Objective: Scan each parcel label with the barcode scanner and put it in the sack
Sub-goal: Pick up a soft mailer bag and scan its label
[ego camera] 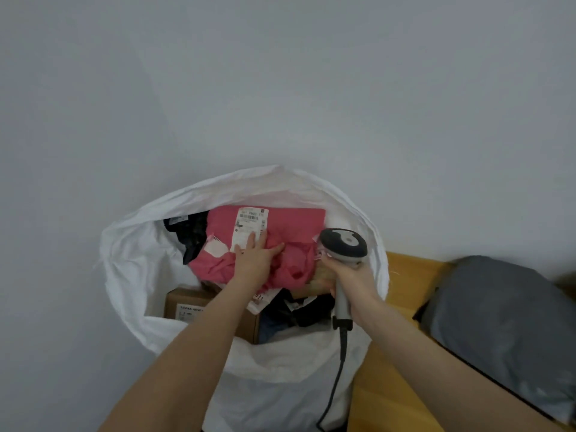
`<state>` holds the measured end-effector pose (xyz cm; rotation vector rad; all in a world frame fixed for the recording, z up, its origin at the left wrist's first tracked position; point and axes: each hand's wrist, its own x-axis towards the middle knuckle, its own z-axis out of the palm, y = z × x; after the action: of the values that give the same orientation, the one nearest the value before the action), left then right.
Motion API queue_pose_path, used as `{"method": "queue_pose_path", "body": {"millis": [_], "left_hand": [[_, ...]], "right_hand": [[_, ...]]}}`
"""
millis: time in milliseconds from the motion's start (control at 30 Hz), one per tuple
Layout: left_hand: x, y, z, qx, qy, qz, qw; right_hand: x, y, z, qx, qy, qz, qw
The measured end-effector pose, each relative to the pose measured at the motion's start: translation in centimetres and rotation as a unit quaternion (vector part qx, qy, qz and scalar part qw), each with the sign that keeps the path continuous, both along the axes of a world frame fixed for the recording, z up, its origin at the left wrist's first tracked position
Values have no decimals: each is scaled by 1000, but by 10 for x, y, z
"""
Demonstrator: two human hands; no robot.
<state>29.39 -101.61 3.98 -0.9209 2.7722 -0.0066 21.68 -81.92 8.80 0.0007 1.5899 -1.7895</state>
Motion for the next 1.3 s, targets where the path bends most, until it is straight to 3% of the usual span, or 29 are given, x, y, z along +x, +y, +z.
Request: {"method": "queue_pose_path", "body": {"millis": [300,467,700,800,967,1100,1300], "left_hand": [[-11,-3,17,122,-21,30,992],[-11,45,30,14,188,69,980],[-47,166,52,-79,337,-78,935],[-67,244,52,-58,330,-145,931],[-89,383,30,33,247,-157,956],[-99,480,4,51,184,-194,962],[-116,589,-29,106,133,-247,954]], "right_hand": [[5,45,-1,21,-44,13,999],[13,82,9,4,-42,-12,999],[13,187,12,2,-70,-84,994],[8,254,5,2,-93,-101,991],[-1,381,-15,17,-138,-113,984],[-4,471,-30,22,-147,-161,976],[-10,566,-44,31,-158,-236,958]]}}
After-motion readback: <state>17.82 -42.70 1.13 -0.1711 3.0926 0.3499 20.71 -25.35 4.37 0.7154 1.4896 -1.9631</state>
